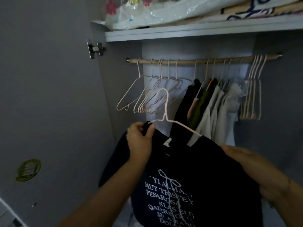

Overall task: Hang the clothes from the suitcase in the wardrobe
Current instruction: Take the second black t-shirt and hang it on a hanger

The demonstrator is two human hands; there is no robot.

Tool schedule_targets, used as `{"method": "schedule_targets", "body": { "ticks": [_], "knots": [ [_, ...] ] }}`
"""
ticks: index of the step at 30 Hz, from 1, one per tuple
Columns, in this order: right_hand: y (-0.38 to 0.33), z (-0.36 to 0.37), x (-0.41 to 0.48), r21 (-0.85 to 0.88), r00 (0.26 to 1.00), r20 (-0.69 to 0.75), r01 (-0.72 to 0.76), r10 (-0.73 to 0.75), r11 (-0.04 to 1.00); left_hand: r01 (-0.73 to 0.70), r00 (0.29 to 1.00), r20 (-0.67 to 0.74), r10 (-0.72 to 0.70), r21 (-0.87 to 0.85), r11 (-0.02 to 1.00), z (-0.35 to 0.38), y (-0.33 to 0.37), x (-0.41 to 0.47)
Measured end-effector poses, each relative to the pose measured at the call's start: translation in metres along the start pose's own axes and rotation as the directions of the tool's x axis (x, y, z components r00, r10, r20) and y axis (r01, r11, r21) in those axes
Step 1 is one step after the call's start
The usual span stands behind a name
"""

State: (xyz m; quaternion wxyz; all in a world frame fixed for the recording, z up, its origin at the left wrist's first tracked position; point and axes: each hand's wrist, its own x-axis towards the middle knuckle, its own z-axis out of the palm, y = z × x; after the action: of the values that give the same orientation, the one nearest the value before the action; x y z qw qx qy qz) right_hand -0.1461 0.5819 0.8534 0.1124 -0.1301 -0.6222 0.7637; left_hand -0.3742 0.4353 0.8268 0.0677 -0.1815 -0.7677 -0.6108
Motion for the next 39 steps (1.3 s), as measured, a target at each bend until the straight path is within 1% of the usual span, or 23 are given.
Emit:
{"method": "schedule_targets", "body": {
  "ticks": [1,2,3,4,5,7,9,12,15,18,21,24,27,30,33,37,39],
  "knots": [
    [-0.002,0.005,-0.004,0.015,0.999,-0.024,-0.02,0.021,1.0,0.057,0.995,0.084,-0.047,-0.114,0.992,0.01,0.008,-0.013],
    [-0.001,0.008,-0.006,0.03,0.999,-0.037,-0.026,0.027,0.999,0.118,0.975,0.208,-0.076,-0.198,0.973,0.018,0.017,-0.028],
    [-0.001,0.014,-0.008,0.033,0.996,-0.081,-0.025,0.027,0.999,0.148,0.946,0.316,-0.07,-0.23,0.962,0.025,0.027,-0.044],
    [0.001,0.016,-0.009,0.025,0.991,-0.131,-0.015,0.018,1.0,0.151,0.921,0.388,-0.046,-0.244,0.958,0.032,0.034,-0.056],
    [0.001,0.021,-0.008,0.023,0.984,-0.178,-0.004,0.008,1.0,0.147,0.904,0.426,-0.025,-0.257,0.955,0.038,0.039,-0.067],
    [0.0,0.036,-0.003,0.081,0.965,-0.262,0.043,-0.021,0.996,0.159,0.891,0.454,-0.014,-0.284,0.946,0.047,0.045,-0.079],
    [0.0,0.05,0.007,0.111,0.959,-0.281,0.052,-0.018,0.992,0.216,0.886,0.461,-0.054,-0.307,0.927,0.051,0.052,-0.08],
    [0.005,0.061,0.032,-0.01,0.925,-0.37,0.084,-0.081,0.996,0.305,0.842,0.534,-0.076,-0.354,0.884,0.05,0.065,-0.068],
    [0.007,0.071,0.059,-0.162,0.876,-0.45,0.11,-0.173,0.981,0.435,0.777,0.617,-0.127,-0.38,0.816,0.05,0.074,-0.037],
    [0.008,0.075,0.085,-0.252,0.835,-0.493,0.13,-0.243,0.959,0.537,0.699,0.69,-0.188,-0.333,0.775,0.053,0.077,-0.002],
    [0.006,0.08,0.107,-0.308,0.801,-0.517,0.157,-0.303,0.938,0.578,0.661,0.709,-0.244,-0.274,0.769,0.061,0.077,0.024],
    [0.001,0.084,0.131,-0.327,0.783,-0.516,0.193,-0.346,0.925,0.568,0.665,0.697,-0.269,-0.237,0.788,0.073,0.077,0.05],
    [-0.012,0.079,0.159,-0.319,0.764,-0.54,0.203,-0.353,0.926,0.59,0.663,0.702,-0.261,-0.274,0.76,0.093,0.08,0.077],
    [-0.025,0.064,0.186,-0.307,0.745,-0.576,0.185,-0.337,0.933,0.605,0.657,0.715,-0.241,-0.309,0.733,0.115,0.089,0.097],
    [-0.032,0.044,0.204,-0.325,0.706,-0.621,0.164,-0.341,0.931,0.574,0.648,0.735,-0.198,-0.301,0.761,0.144,0.097,0.109],
    [-0.034,0.011,0.217,-0.351,0.642,-0.655,0.209,-0.398,0.913,0.5,0.665,0.735,-0.131,-0.308,0.809,0.18,0.106,0.113],
    [-0.037,-0.003,0.222,-0.391,0.635,-0.635,0.228,-0.44,0.892,0.486,0.681,0.724,-0.107,-0.338,0.806,0.193,0.106,0.118]
  ]
}}
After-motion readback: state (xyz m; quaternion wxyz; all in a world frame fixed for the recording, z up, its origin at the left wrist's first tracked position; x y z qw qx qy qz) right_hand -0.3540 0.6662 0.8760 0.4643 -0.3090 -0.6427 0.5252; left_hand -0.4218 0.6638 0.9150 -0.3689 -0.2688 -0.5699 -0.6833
